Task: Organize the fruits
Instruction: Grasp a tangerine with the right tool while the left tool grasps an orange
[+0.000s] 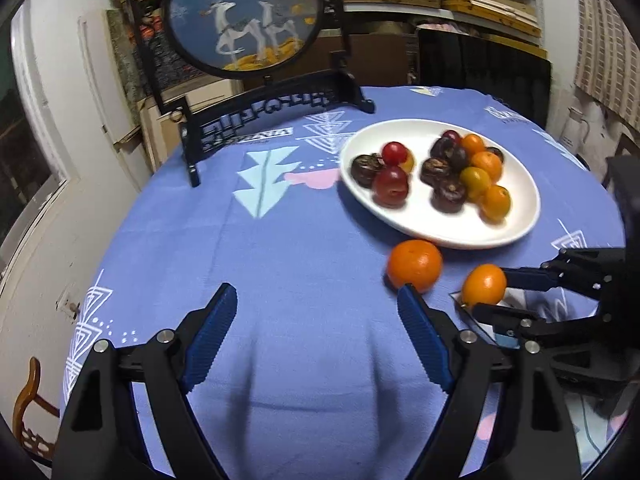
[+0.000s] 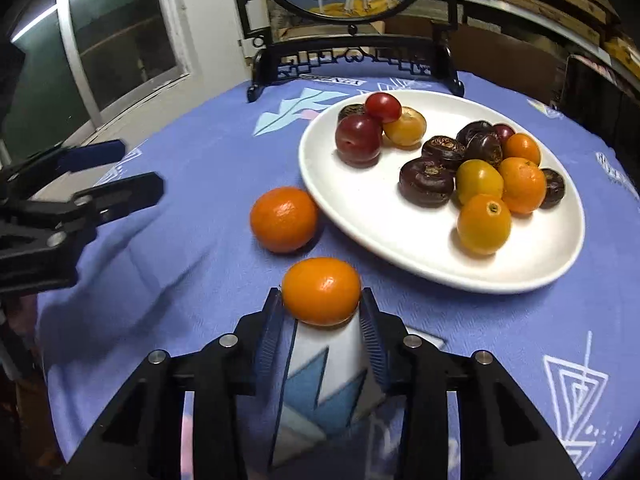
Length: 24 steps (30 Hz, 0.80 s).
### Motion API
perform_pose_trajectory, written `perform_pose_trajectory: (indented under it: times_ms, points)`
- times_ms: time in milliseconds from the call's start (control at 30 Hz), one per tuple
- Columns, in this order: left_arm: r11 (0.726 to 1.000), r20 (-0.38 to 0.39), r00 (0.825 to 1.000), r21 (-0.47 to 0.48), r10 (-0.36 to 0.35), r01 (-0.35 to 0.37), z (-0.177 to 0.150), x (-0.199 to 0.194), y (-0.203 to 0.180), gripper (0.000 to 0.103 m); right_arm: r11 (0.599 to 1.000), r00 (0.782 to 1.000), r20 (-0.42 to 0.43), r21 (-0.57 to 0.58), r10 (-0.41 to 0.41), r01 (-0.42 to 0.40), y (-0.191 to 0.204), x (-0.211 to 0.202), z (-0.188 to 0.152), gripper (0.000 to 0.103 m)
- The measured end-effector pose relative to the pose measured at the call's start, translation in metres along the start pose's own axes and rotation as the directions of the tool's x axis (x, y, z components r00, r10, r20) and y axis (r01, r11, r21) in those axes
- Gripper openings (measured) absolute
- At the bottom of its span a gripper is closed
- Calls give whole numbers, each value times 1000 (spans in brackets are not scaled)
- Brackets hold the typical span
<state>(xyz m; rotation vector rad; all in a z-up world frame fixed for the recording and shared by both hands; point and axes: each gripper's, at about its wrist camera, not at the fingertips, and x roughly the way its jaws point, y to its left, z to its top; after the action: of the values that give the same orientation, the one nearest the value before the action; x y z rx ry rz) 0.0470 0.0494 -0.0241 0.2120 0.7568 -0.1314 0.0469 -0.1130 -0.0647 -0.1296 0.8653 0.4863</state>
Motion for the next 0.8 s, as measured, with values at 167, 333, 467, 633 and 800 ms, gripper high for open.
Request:
perform_pose_trajectory:
  times_ms: [167, 333, 467, 633, 800]
  points:
    - [996, -10, 999, 75, -53, 53, 1, 11, -31, 80, 999, 1000, 29, 35, 2, -3, -16, -32, -18, 40]
    - [991, -42, 997, 116, -64, 69, 9, 41, -58, 80, 998, 999, 40, 58, 9, -11, -25, -45, -30, 40]
    - [991, -67, 996, 116, -53, 60, 16, 63, -65, 80, 997, 999, 35, 77, 21, -23, -31, -44, -35, 40]
    - [993, -73, 996, 102, -48, 55, 19, 70, -62, 80, 994, 999, 30, 102, 34, -36, -37, -38, -39, 40]
    - [989, -84, 993, 114, -79, 89, 18, 69, -64, 47, 993, 998, 43, 107, 40, -44, -35, -39, -39, 40]
